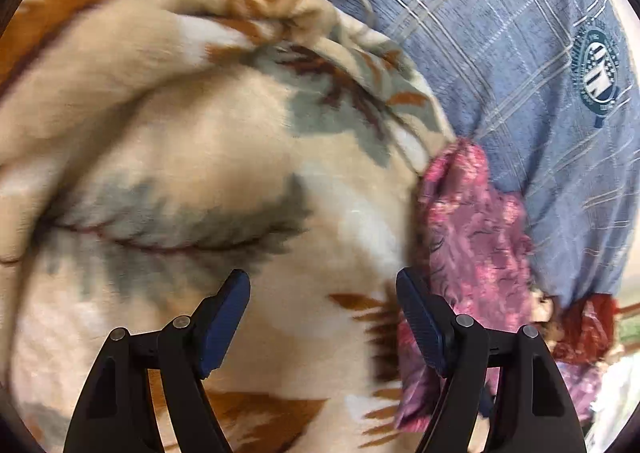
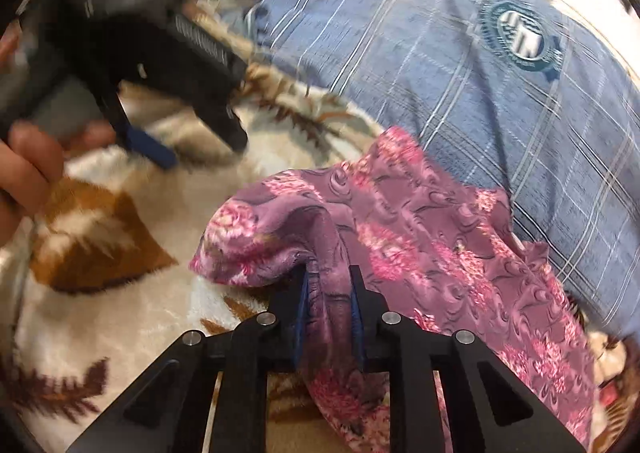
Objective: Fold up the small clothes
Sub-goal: 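Pinch the folded shirt edge with both tools and lift it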
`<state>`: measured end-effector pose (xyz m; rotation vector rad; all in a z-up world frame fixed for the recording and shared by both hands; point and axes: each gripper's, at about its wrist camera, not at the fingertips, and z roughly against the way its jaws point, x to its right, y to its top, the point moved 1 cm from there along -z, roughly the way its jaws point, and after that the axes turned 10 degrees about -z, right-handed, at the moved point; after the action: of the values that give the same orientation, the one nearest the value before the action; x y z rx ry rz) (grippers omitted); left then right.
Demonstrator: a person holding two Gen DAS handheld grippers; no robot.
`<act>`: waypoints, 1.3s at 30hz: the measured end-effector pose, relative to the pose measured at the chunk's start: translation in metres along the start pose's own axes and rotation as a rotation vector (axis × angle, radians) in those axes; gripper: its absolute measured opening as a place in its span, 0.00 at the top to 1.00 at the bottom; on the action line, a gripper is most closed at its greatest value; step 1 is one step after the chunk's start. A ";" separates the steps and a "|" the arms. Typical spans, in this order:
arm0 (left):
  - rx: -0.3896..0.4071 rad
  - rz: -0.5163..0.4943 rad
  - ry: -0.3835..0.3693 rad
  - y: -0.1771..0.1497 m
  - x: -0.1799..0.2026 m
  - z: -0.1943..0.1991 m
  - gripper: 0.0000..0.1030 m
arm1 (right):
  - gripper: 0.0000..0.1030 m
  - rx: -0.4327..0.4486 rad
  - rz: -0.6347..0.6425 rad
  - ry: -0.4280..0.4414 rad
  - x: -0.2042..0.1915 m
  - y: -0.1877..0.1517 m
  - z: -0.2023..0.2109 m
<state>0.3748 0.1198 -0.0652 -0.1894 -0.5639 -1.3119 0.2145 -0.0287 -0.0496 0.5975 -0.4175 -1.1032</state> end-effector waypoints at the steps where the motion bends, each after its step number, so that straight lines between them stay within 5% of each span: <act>1: -0.022 0.008 -0.058 0.004 0.003 -0.010 0.28 | 0.83 0.001 -0.007 0.007 0.002 0.001 0.001; 6: -0.129 -0.014 -0.194 0.025 0.020 -0.048 0.28 | 0.84 0.005 -0.036 0.045 0.006 -0.002 0.003; 11: -0.214 -0.095 -0.184 0.054 0.048 -0.080 0.23 | 0.84 0.011 -0.092 0.085 0.013 -0.006 0.000; 14: -0.271 -0.128 -0.265 0.060 0.066 -0.095 0.23 | 0.84 0.014 -0.124 0.108 0.016 -0.008 -0.001; 15: -0.299 -0.114 -0.287 0.060 0.069 -0.102 0.32 | 0.84 0.015 -0.131 0.114 0.017 -0.008 -0.001; 16: -0.322 -0.101 -0.287 0.060 0.072 -0.108 0.53 | 0.84 0.018 -0.139 0.123 0.019 -0.008 0.000; 18: -0.340 -0.105 -0.228 0.060 0.076 -0.116 0.82 | 0.84 0.033 -0.165 0.136 0.025 -0.008 0.004; 19: -0.335 -0.108 -0.202 0.060 0.078 -0.115 0.86 | 0.84 0.040 -0.180 0.143 0.027 -0.009 0.009; 24: -0.265 -0.120 -0.203 0.056 0.104 -0.081 0.87 | 0.84 0.090 -0.295 0.194 0.056 -0.013 0.031; 31: -0.218 -0.304 -0.155 0.016 0.209 -0.042 0.86 | 0.87 0.174 -0.520 0.245 0.122 -0.041 0.081; 36: -0.283 -0.412 -0.094 -0.010 0.295 -0.090 0.84 | 0.87 0.200 -0.703 0.245 0.178 -0.084 0.104; 39: -0.370 -0.487 0.016 -0.036 0.332 -0.149 0.79 | 0.87 0.175 -0.782 0.223 0.205 -0.112 0.101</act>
<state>0.4313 -0.2406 -0.0348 -0.3605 -0.3575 -1.8882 0.1576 -0.2765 -0.0386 1.0769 -0.0721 -1.7273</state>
